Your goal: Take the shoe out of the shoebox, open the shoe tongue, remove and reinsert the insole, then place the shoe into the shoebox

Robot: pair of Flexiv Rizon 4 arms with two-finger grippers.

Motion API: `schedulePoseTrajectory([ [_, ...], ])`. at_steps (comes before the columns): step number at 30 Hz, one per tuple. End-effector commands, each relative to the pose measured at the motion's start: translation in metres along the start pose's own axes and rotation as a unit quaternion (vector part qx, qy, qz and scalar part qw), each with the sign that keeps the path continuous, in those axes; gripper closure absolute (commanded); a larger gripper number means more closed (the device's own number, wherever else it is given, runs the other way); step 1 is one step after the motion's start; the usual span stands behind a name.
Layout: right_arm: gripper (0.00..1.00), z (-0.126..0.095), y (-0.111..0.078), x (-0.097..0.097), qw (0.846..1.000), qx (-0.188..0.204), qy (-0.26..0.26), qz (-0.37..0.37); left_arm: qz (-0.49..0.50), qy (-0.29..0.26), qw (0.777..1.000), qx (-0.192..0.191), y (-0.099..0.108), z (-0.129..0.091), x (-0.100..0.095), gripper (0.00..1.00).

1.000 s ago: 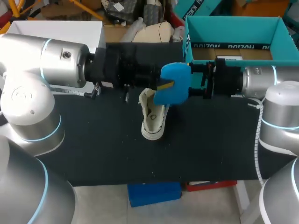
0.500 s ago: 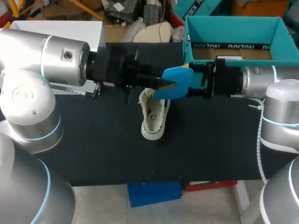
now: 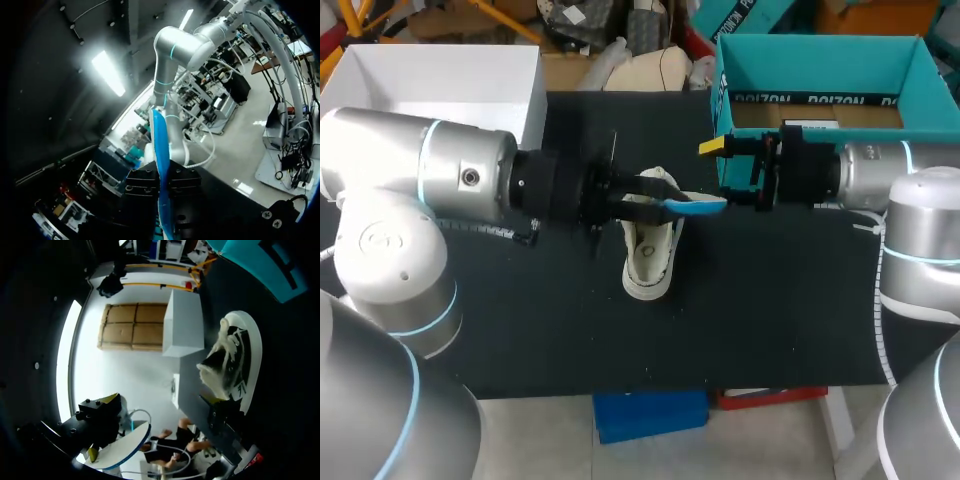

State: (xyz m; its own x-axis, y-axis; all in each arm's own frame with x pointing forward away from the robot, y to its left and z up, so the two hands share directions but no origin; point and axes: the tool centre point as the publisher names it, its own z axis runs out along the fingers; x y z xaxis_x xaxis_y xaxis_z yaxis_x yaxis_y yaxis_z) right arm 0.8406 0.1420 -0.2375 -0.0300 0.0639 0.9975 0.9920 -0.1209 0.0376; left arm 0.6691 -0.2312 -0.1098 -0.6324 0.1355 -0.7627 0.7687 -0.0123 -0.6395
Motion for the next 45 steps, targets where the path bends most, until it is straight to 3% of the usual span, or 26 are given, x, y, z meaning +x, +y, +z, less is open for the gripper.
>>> schedulePoseTrajectory([
  [1, 0.00, 0.001, -0.001, -0.001, 1.000, -0.002, 0.000, 0.000, 0.015, -0.018, 1.000, 0.010, 0.021, -0.004, 0.018, 1.00],
  [6, 0.00, 0.001, -0.001, -0.001, 1.000, -0.002, 0.000, 0.000, 0.072, 0.004, 0.997, -0.016, 0.042, 0.001, 0.036, 1.00],
  [26, 0.00, 0.001, -0.001, -0.001, 1.000, -0.002, 0.000, 0.000, 0.072, 0.004, 0.997, -0.016, 0.042, 0.001, 0.036, 1.00],
  [31, 0.00, 0.001, -0.001, -0.001, 1.000, -0.002, 0.000, 0.000, 0.185, -0.036, 0.981, 0.034, 0.040, 0.006, 0.043, 1.00],
  [33, 0.00, 0.001, -0.001, -0.001, 1.000, -0.002, 0.000, 0.000, 0.227, -0.036, 0.973, 0.030, 0.042, 0.004, 0.047, 1.00],
  [40, 0.00, 0.001, -0.001, -0.001, 1.000, -0.002, 0.000, 0.000, 0.285, -0.051, 0.956, 0.050, 0.072, -0.004, 0.061, 1.00],
  [45, 0.00, 0.001, -0.001, -0.001, 1.000, -0.002, 0.000, 0.000, 0.313, -0.045, 0.948, 0.032, 0.102, -0.005, 0.067, 1.00],
])
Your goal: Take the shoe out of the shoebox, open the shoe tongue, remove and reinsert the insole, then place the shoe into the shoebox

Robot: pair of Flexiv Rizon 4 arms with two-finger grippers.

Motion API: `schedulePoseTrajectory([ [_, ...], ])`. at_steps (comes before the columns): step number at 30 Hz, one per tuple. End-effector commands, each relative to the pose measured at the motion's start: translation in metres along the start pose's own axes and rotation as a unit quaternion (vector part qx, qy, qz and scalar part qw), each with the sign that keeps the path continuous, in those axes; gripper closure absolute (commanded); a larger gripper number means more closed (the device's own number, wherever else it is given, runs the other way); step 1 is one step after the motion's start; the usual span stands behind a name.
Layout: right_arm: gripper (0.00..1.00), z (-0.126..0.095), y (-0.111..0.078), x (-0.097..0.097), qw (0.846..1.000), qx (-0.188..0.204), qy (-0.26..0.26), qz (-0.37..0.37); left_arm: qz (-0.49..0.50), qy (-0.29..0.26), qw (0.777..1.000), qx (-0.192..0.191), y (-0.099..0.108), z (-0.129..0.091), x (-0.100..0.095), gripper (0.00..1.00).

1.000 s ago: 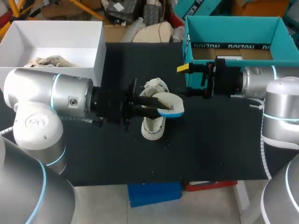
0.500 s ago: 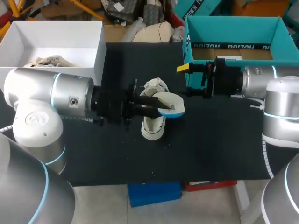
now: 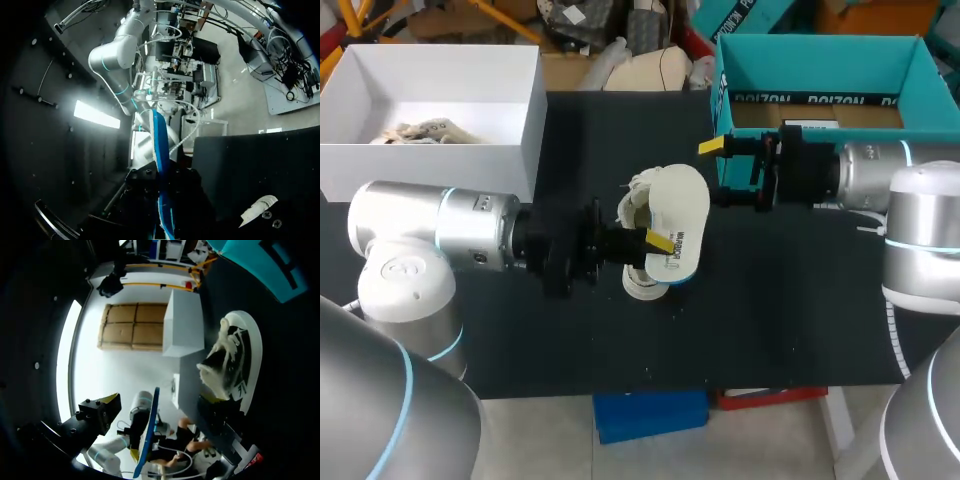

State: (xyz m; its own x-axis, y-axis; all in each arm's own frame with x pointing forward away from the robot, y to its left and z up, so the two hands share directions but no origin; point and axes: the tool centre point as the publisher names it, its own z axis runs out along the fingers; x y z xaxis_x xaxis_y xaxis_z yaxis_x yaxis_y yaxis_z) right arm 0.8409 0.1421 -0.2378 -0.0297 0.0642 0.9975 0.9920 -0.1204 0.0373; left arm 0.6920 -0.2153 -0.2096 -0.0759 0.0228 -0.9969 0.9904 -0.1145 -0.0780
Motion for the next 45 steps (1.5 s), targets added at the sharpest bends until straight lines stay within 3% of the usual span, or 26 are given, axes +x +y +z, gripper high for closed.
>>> schedulePoseTrajectory([
  [1, 0.00, 0.001, -0.001, 0.000, 1.000, -0.002, 0.000, 0.000, 0.018, -0.006, 1.000, -0.002, 0.019, 0.001, 0.020, 1.00],
  [11, 0.00, 0.001, -0.001, 0.000, 1.000, -0.002, 0.000, 0.000, 0.066, 0.020, 0.997, -0.028, 0.058, -0.002, 0.052, 1.00],
  [19, 0.00, 0.001, -0.001, 0.000, 1.000, -0.002, 0.000, 0.000, 0.101, 0.039, 0.993, -0.040, 0.081, -0.010, 0.064, 1.00],
  [25, 0.00, 0.001, -0.001, 0.000, 1.000, -0.002, 0.000, 0.000, 0.110, 0.041, 0.993, -0.035, 0.089, -0.014, 0.066, 1.00],
  [37, 0.00, 0.001, -0.001, 0.000, 1.000, -0.002, 0.000, 0.000, 0.116, 0.043, 0.992, -0.031, 0.084, -0.015, 0.066, 1.00],
  [45, 0.00, 0.022, 0.003, -0.024, 0.996, 0.087, 0.005, -0.004, 0.116, 0.043, 0.992, -0.031, 0.084, -0.015, 0.066, 1.00],
])
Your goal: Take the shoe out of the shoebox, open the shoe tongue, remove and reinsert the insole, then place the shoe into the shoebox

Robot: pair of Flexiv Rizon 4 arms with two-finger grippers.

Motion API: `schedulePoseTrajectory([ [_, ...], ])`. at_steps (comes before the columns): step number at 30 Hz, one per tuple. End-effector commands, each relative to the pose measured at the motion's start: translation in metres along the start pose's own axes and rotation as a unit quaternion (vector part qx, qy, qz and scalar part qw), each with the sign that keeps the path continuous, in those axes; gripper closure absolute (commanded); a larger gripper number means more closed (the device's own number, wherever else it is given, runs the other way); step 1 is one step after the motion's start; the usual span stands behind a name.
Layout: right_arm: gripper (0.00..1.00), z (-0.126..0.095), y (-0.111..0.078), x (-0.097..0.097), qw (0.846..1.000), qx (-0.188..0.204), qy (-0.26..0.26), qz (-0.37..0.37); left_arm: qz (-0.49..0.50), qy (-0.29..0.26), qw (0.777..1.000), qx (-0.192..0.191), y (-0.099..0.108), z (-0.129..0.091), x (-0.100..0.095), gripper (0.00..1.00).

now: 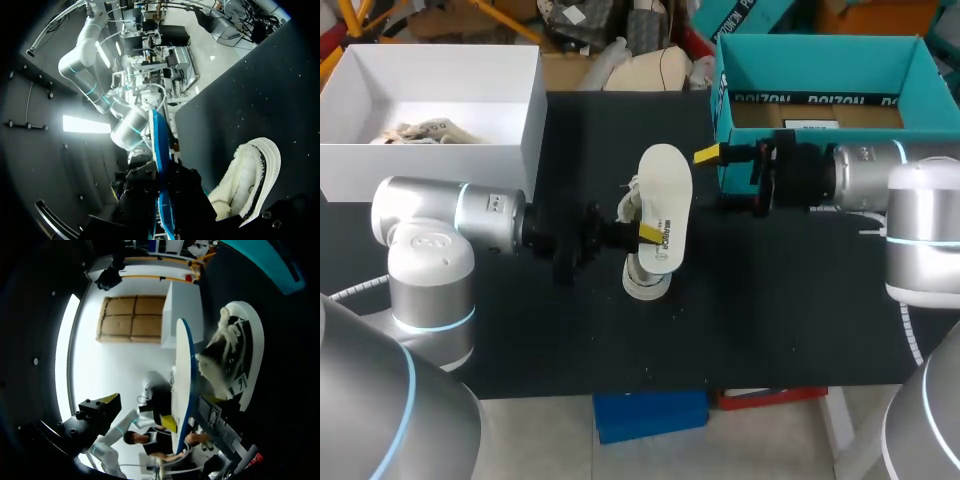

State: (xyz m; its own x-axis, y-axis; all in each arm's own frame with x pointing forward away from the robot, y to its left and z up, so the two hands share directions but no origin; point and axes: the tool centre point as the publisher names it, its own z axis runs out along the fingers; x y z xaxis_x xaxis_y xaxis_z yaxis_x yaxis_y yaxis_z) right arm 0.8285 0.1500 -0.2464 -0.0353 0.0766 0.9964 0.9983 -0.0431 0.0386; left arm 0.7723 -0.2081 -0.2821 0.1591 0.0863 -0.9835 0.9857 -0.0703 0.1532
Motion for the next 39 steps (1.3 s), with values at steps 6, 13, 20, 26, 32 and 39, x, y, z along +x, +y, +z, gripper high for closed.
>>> schedulePoseTrajectory([
  [6, 0.16, 0.037, 0.016, -0.033, 0.997, 0.077, 0.023, -0.005, 0.001, 0.001, 1.000, -0.002, -0.001, 0.001, 0.000, 1.00],
  [13, 0.54, 0.051, 0.013, -0.041, 0.996, 0.081, 0.028, -0.002, 0.001, 0.001, 1.000, -0.002, -0.001, 0.001, 0.000, 1.00],
  [20, 0.56, 0.043, 0.006, -0.032, 0.998, 0.063, 0.012, -0.010, 0.001, 0.001, 1.000, -0.002, -0.001, 0.001, 0.000, 1.00],
  [26, 0.55, 0.039, 0.002, -0.023, 0.998, 0.060, -0.003, -0.016, 0.001, 0.001, 1.000, -0.002, -0.001, 0.001, 0.000, 1.00],
  [32, 0.54, 0.040, -0.001, -0.016, 0.998, 0.064, -0.017, -0.019, 0.001, 0.001, 1.000, -0.002, -0.001, 0.001, 0.000, 1.00],
  [39, 0.56, 0.047, -0.007, -0.023, 0.997, 0.069, -0.015, -0.011, 0.001, 0.001, 1.000, -0.002, -0.001, 0.001, 0.000, 1.00],
])
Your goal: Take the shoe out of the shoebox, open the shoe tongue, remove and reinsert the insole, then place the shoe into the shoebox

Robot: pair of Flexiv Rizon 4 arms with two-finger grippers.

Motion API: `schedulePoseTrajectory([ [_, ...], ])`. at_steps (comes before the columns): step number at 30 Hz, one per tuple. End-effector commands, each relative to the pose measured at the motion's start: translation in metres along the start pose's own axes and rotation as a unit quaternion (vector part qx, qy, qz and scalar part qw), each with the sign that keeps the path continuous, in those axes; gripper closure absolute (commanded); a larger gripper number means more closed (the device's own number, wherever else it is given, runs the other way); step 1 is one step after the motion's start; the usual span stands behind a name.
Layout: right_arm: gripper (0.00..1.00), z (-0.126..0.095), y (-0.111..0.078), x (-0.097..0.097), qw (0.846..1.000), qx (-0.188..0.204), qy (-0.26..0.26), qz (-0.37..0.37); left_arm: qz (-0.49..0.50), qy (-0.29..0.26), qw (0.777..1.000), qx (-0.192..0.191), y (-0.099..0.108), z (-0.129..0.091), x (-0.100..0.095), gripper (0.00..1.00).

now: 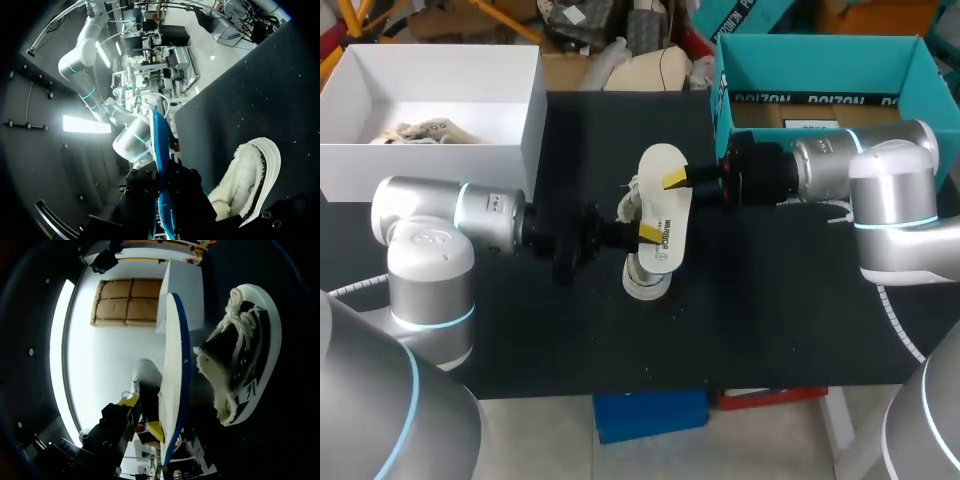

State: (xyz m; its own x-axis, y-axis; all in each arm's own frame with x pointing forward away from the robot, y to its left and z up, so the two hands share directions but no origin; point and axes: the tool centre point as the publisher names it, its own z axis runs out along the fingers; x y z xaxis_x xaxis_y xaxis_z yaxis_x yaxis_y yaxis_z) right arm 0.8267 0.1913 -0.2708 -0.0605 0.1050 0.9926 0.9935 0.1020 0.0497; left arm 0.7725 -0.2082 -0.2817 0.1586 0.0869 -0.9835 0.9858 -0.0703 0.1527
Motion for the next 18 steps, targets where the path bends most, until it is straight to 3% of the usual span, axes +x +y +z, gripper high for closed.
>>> schedulePoseTrajectory([
  [1, 0.56, 0.0052, -0.0030, -0.0021, 1.000, -0.003, 0.000, 0.002, 0.002, 0.001, 1.000, -0.002, -0.0011, 0.0008, 0.0002, 1.00],
  [13, 0.64, 0.0076, -0.0073, -0.0053, 1.000, -0.011, 0.004, 0.005, 0.002, 0.001, 1.000, -0.002, -0.0011, 0.0008, 0.0002, 1.00],
  [15, 0.73, 0.0080, -0.0079, -0.0067, 1.000, -0.011, 0.004, 0.006, 0.002, 0.001, 1.000, -0.002, -0.0011, 0.0008, 0.0002, 1.00],
  [17, 0.94, 0.0091, -0.0080, -0.0078, 1.000, -0.018, 0.001, 0.008, 0.002, 0.001, 1.000, -0.002, -0.0011, 0.0008, 0.0002, 1.00],
  [18, 1.00, 0.0094, -0.0078, -0.0092, 1.000, -0.024, -0.002, 0.010, 0.002, 0.001, 1.000, -0.002, -0.0011, 0.0008, 0.0002, 1.00],
])
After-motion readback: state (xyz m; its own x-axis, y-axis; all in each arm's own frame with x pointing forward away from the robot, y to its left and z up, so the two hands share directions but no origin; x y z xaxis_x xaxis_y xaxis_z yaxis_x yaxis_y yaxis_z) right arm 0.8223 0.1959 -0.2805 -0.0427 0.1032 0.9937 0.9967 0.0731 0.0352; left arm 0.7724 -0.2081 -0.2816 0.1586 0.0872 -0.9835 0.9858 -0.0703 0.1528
